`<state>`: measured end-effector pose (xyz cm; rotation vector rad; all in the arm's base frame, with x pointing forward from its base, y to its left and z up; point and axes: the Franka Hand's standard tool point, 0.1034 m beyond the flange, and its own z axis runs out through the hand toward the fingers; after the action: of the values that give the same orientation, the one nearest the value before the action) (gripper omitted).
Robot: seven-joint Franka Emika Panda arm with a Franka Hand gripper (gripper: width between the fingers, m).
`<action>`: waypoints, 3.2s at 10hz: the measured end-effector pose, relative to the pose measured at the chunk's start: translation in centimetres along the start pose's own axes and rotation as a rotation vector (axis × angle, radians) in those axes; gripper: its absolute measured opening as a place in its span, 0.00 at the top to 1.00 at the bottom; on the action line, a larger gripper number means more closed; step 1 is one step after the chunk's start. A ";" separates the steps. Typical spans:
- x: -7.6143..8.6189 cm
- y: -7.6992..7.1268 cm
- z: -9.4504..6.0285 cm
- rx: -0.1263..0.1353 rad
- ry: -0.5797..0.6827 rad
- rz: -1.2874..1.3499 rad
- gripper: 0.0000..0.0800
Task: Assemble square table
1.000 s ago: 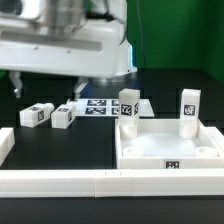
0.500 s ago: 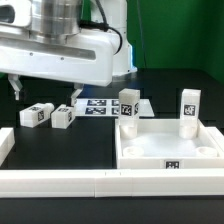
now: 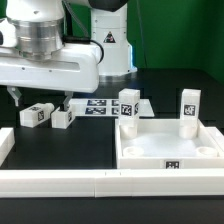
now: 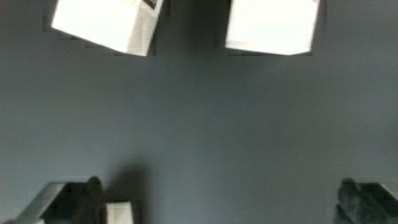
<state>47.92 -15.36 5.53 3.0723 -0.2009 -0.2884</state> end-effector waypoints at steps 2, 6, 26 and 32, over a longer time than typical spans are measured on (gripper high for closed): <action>-0.7 -0.3 0.3 0.017 -0.083 0.001 0.19; -1.9 -1.0 0.5 0.069 -0.401 -0.022 0.19; -5.1 -2.0 5.8 0.067 -0.644 -0.016 0.45; -2.9 -3.8 2.7 0.050 -0.615 -0.060 0.64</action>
Offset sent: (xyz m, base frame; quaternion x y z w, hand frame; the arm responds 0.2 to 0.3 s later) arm -0.0049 0.0309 0.0044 0.0868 -0.1465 -0.0652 0.9832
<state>45.01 -11.28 3.18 2.9343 -0.1351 -1.2389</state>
